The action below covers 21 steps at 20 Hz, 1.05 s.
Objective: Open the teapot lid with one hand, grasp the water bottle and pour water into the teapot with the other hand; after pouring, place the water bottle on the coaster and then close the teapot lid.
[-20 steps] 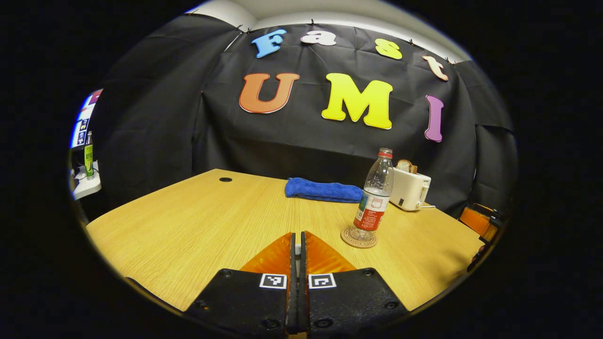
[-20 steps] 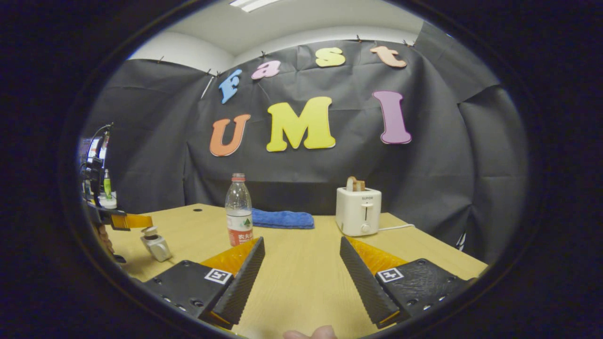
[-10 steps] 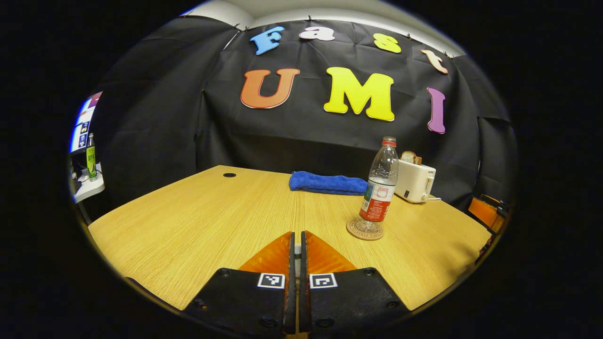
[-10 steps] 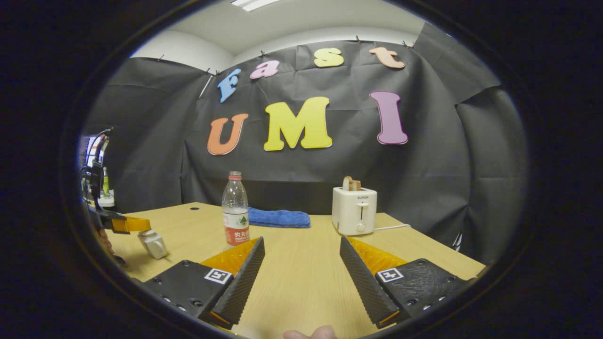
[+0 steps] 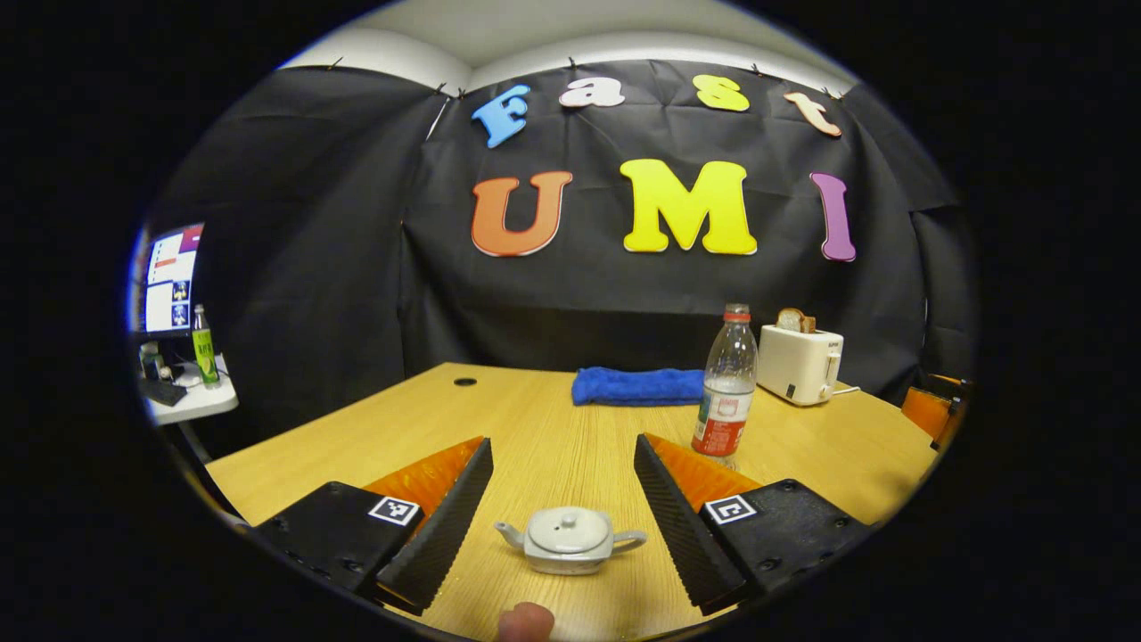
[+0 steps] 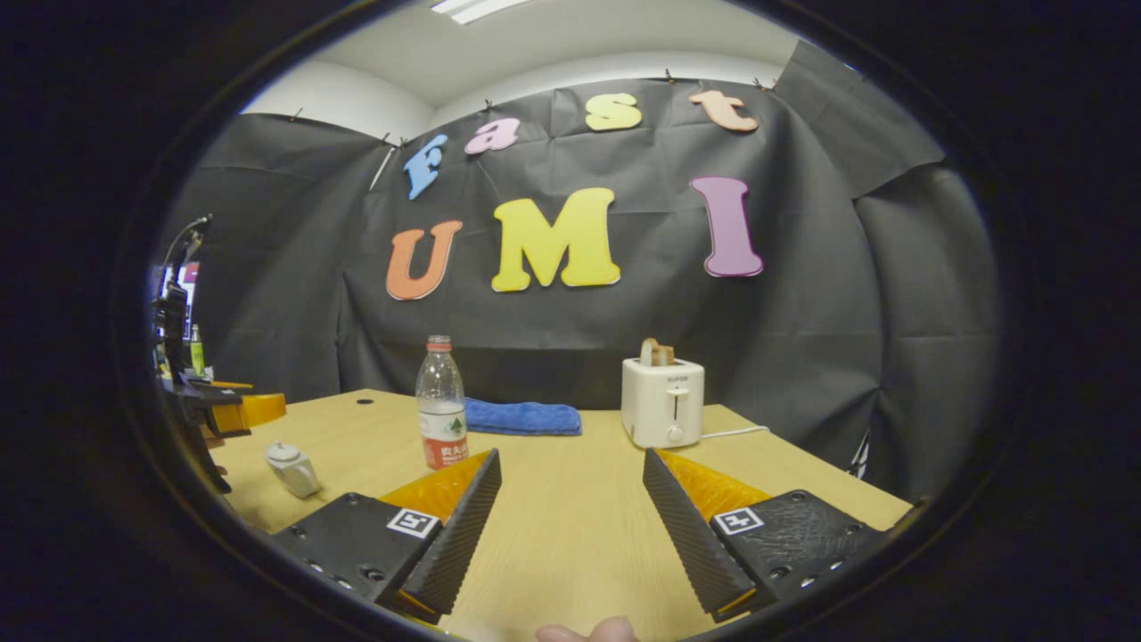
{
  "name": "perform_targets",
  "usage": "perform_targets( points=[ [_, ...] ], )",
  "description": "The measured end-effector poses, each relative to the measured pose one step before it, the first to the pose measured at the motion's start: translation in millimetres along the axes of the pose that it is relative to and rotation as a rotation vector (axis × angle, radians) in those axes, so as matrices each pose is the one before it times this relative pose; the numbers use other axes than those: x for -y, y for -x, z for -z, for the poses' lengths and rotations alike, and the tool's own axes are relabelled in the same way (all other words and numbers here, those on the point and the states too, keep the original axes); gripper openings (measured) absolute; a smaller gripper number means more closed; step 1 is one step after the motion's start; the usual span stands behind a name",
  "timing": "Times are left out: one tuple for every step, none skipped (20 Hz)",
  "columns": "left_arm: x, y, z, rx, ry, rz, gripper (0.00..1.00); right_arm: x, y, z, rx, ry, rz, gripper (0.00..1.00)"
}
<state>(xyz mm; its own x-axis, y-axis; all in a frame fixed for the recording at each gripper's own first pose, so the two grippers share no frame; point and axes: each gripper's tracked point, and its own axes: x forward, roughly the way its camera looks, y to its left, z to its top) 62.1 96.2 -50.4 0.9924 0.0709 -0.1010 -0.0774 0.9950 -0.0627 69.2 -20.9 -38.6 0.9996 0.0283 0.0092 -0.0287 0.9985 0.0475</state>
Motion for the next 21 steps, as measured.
perform_targets(
  points=[
    [9.47, 5.24, -15.45, 0.02825, 0.00156, 0.00941, 0.99, 1.69, 2.23, -7.52, 0.01141, -0.00943, 0.00679, 0.92],
    [13.29, 4.82, -13.07, 0.02482, 0.00662, 0.01748, 1.00, 2.49, 1.70, -9.07, 0.01447, -0.00934, 0.00820, 0.96],
    [13.87, 4.55, -11.31, 0.01979, 0.00297, 0.02344, 1.00, 1.94, 1.95, -8.52, 0.01779, -0.00598, 0.00585, 0.92],
    [11.61, 3.73, -8.55, 0.02031, -0.00629, 0.02144, 0.99, 1.63, 2.68, -8.82, 0.01554, 0.00030, 0.00802, 0.92],
    [11.52, 3.48, -7.68, 0.02087, -0.01137, 0.01712, 0.99, 1.51, 2.41, -7.56, 0.01783, 0.00392, 0.00681, 0.92],
    [9.28, 4.19, -7.99, 0.02463, -0.00981, 0.01368, 0.99, 2.03, 2.54, -6.36, 0.01083, 0.00810, 0.01153, 0.95],
    [11.57, 5.06, -5.27, 0.02105, -0.00561, 0.01490, 0.99, 1.14, 3.61, -2.33, -0.00087, 0.01265, 0.00507, 0.96],
    [7.14, 4.91, -2.12, 0.00661, -0.00705, 0.00954, 0.99, -1.46, 4.69, -2.92, 0.00129, 0.00741, 0.00044, 0.96],
    [6.09, 5.73, 1.10, -0.00131, -0.01509, 0.00558, 0.99, 0.60, 5.23, -4.29, 0.00505, 0.00739, 0.00758, 0.94],
    [2.15, 4.47, 0.46, -0.00852, -0.01325, -0.00086, 0.99, 0.39, 5.36, -3.74, 0.00747, 0.00381, 0.01008, 0.92],
    [1.99, 4.17, 0.58, -0.00734, -0.00533, 0.00144, 0.99, -2.82, 4.74, -0.92, 0.00753, 0.00711, 0.00169, 0.96],
    [-0.08, 1.90, 0.21, -0.00551, 0.00429, -0.00090, 0.99, -3.44, 3.80, -1.29, 0.00322, 0.00959, 0.00298, 0.96],
    [-2.00, 2.49, 1.68, -0.00342, 0.01616, -0.00882, 0.99, -3.03, 3.24, 1.22, -0.00109, 0.01339, 0.00132, 0.95],
    [-2.33, 0.90, 2.32, -0.01111, 0.01870, -0.01167, 0.99, -4.81, 2.17, -0.27, -0.00263, 0.00632, -0.00036, 0.95],
    [1.12, 1.52, 4.46, -0.01095, 0.02054, 0.00154, 0.99, -5.48, 2.13, 0.68, -0.00502, -0.00014, -0.00346, 0.96],
    [4.95, 0.45, 0.16, -0.00233, 0.01635, 0.01678, 0.99, -6.12, 1.29, -0.12, -0.00281, -0.00332, -0.00627, 0.92],
    [4.40, 0.82, 1.19, -0.00777, 0.00601, 0.01406, 0.99, -4.06, -0.37, 1.23, -0.00385, 0.00260, -0.00240, 0.96],
    [-0.28, 0.09, 1.85, -0.00789, -0.00358, 0.00827, 0.99, -2.09, -1.38, 1.16, -0.00761, 0.00695, 0.00322, 0.95],
    [-1.96, 0.49, 0.45, -0.00192, -0.00372, -0.00186, 0.99, -0.64, -0.50, 0.57, -0.00222, -0.00008, 0.00366, 0.95],
    [-2.95, -0.69, -1.37, 0.00261, -0.00122, -0.00081, 0.99, -2.04, -1.30, -1.21, -0.00339, -0.00132, 0.00120, 0.94],
    [-2.54, -0.93, -1.32, 0.00279, 0.00295, -0.00258, 0.99, -2.88, 0.04, -0.03, -0.00107, 0.00123, 0.00015, 0.95]
  ],
)
